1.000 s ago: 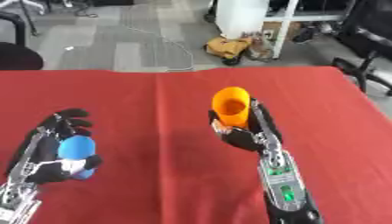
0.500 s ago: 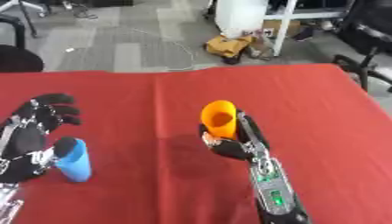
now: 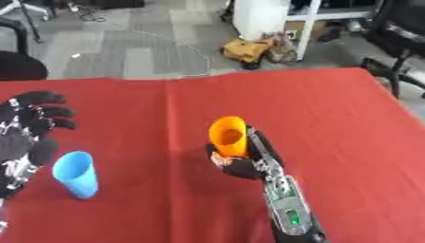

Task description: Pour the contents of one cup into another cup.

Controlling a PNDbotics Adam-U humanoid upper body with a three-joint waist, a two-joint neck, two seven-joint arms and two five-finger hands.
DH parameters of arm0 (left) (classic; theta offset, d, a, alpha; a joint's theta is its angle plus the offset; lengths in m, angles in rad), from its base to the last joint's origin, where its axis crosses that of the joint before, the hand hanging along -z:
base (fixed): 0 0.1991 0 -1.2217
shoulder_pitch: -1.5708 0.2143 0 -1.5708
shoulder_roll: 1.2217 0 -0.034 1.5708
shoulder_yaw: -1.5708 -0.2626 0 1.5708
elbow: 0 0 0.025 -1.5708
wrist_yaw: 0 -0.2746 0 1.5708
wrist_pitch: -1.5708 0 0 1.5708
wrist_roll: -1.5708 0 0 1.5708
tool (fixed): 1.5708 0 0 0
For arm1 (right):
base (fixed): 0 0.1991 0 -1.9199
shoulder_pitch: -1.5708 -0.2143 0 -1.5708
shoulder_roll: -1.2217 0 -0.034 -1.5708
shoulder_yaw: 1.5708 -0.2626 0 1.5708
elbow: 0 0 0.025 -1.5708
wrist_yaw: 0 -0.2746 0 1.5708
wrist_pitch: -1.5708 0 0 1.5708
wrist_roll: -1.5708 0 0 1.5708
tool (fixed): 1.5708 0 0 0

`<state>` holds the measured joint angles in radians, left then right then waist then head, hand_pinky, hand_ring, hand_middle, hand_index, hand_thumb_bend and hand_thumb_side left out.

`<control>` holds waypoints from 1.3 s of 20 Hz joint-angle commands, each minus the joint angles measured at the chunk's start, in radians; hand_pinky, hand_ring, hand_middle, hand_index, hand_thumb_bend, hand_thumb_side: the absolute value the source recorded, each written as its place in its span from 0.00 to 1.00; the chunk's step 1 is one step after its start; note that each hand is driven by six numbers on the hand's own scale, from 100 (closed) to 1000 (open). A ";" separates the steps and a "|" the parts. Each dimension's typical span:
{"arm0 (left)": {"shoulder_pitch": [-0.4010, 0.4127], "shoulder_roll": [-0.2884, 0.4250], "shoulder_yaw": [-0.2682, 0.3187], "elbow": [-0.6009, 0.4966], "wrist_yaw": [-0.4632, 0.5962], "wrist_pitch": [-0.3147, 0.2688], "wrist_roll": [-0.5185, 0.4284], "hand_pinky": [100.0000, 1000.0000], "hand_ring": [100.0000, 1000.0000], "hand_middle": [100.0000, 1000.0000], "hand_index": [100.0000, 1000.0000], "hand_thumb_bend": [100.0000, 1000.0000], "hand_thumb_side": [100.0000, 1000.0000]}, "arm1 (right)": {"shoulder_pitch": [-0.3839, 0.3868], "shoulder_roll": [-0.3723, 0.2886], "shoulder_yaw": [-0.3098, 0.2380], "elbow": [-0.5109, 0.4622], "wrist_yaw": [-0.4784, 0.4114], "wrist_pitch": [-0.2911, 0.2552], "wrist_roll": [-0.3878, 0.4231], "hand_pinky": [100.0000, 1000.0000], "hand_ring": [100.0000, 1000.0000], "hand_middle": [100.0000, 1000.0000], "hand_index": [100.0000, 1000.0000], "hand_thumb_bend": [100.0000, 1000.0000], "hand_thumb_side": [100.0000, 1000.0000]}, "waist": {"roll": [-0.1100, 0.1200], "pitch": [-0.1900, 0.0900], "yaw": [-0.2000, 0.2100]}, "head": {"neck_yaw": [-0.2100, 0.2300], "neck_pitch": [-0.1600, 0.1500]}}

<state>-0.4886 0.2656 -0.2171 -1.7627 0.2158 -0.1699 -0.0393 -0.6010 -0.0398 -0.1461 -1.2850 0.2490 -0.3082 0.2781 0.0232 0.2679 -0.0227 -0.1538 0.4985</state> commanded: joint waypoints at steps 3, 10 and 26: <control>0.019 0.011 0.010 -0.040 -0.016 -0.001 -0.014 0.60 0.63 0.64 0.74 0.55 0.29 | -0.012 -0.012 0.000 0.001 0.026 -0.063 0.053 1.00 0.98 0.62 0.94 0.66 0.19 | -0.003 -0.022 0.002 | -0.005 -0.005; 0.032 0.004 0.011 -0.038 -0.022 -0.002 -0.021 0.60 0.63 0.64 0.74 0.55 0.29 | -0.011 -0.020 -0.026 -0.019 0.060 -0.086 0.026 1.00 0.97 0.61 0.94 0.66 0.20 | -0.007 -0.023 0.004 | -0.003 -0.009; 0.076 0.010 0.051 -0.064 -0.049 -0.020 -0.013 0.61 0.64 0.65 0.74 0.53 0.30 | -0.001 -0.075 -0.148 -0.194 0.011 -0.029 -0.109 0.98 0.91 0.55 0.89 0.64 0.17 | -0.009 -0.023 -0.002 | 0.004 -0.011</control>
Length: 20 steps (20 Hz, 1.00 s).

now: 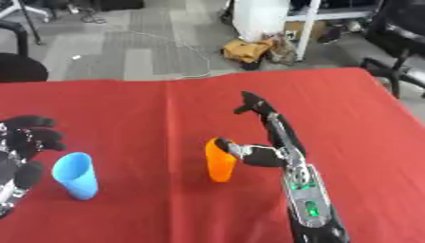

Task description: Pour the contents of one cup into another cup.

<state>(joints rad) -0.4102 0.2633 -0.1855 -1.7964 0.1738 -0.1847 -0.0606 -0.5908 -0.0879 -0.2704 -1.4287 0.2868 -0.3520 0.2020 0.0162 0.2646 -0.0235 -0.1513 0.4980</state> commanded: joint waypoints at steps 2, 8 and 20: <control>0.007 0.012 0.034 -0.036 -0.008 -0.006 0.023 0.60 0.64 0.65 0.74 0.53 0.30 | -0.011 -0.031 -0.043 -0.071 -0.055 0.037 -0.064 0.96 0.89 0.54 0.88 0.62 0.20 | -0.003 -0.021 -0.001 | 0.002 -0.011; 0.035 -0.018 0.103 -0.029 0.001 0.010 0.098 0.59 0.63 0.63 0.71 0.45 0.34 | -0.009 -0.031 -0.076 -0.105 -0.132 0.114 -0.156 0.91 0.86 0.51 0.84 0.38 0.28 | -0.001 -0.020 0.000 | 0.001 -0.015; 0.096 -0.048 0.164 -0.028 -0.044 0.035 0.215 0.58 0.62 0.63 0.70 0.33 0.35 | 0.010 -0.034 -0.079 -0.127 -0.197 0.187 -0.253 0.85 0.80 0.47 0.81 0.24 0.20 | 0.003 -0.018 0.003 | 0.000 -0.016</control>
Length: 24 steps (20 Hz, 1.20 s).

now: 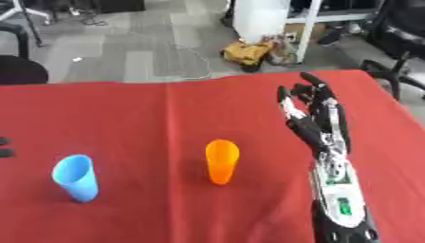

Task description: Pour the contents of one cup into another cup.

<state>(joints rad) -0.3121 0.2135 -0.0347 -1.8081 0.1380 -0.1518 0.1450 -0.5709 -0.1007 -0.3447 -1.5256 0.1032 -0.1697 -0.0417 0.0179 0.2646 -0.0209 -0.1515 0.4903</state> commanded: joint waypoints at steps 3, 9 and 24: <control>0.003 -0.006 0.015 -0.013 -0.013 0.004 0.008 0.58 0.62 0.63 0.70 0.34 0.35 | -0.007 -0.020 -0.003 -0.034 -0.021 0.008 -0.009 0.84 0.80 0.47 0.81 0.23 0.20 | 0.001 -0.017 0.002 | 0.000 -0.005; 0.007 -0.014 0.012 -0.006 -0.018 0.005 -0.003 0.58 0.62 0.63 0.70 0.34 0.36 | -0.004 -0.019 -0.002 -0.035 -0.026 0.009 -0.005 0.84 0.80 0.47 0.81 0.22 0.20 | 0.000 -0.018 0.000 | 0.003 -0.007; 0.015 -0.021 0.007 0.006 -0.025 0.010 -0.039 0.58 0.61 0.62 0.70 0.30 0.35 | 0.004 -0.017 0.005 -0.033 -0.031 0.008 0.012 0.84 0.79 0.46 0.80 0.21 0.20 | 0.003 -0.016 0.002 | 0.009 -0.002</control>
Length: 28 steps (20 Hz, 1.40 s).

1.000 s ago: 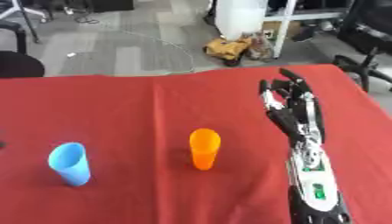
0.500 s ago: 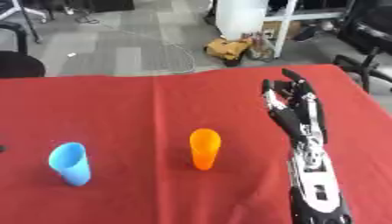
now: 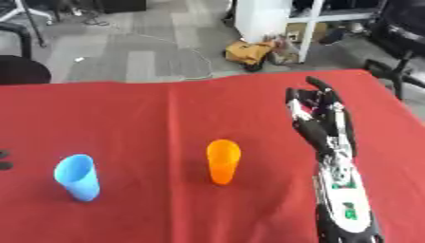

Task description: Pour the contents of one cup into another cup.

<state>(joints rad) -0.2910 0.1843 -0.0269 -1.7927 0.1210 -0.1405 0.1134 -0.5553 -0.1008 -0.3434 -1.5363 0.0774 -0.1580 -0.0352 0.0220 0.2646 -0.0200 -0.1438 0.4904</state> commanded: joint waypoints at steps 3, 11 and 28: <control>-0.005 0.008 -0.002 -0.007 -0.010 0.000 -0.011 0.58 0.61 0.62 0.70 0.30 0.36 | -0.012 -0.016 0.005 -0.022 -0.006 -0.005 0.009 0.84 0.78 0.45 0.80 0.20 0.20 | -0.002 -0.016 0.001 | 0.000 -0.002; -0.005 0.007 -0.004 -0.005 -0.011 0.002 -0.020 0.58 0.61 0.62 0.70 0.29 0.36 | -0.011 -0.017 0.010 -0.018 -0.005 -0.007 0.020 0.84 0.78 0.45 0.80 0.20 0.20 | -0.004 -0.016 0.004 | 0.003 -0.002; -0.001 0.001 -0.006 -0.003 -0.014 0.001 -0.033 0.57 0.59 0.60 0.70 0.28 0.36 | -0.008 -0.019 0.008 -0.020 -0.006 -0.007 0.023 0.83 0.77 0.44 0.80 0.19 0.20 | -0.001 -0.012 0.000 | -0.001 -0.002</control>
<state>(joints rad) -0.2877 0.1829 -0.0326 -1.7833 0.1126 -0.1377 0.0835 -0.5537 -0.1008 -0.3374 -1.5363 0.0772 -0.1637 -0.0155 0.0226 0.2661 -0.0194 -0.1431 0.4905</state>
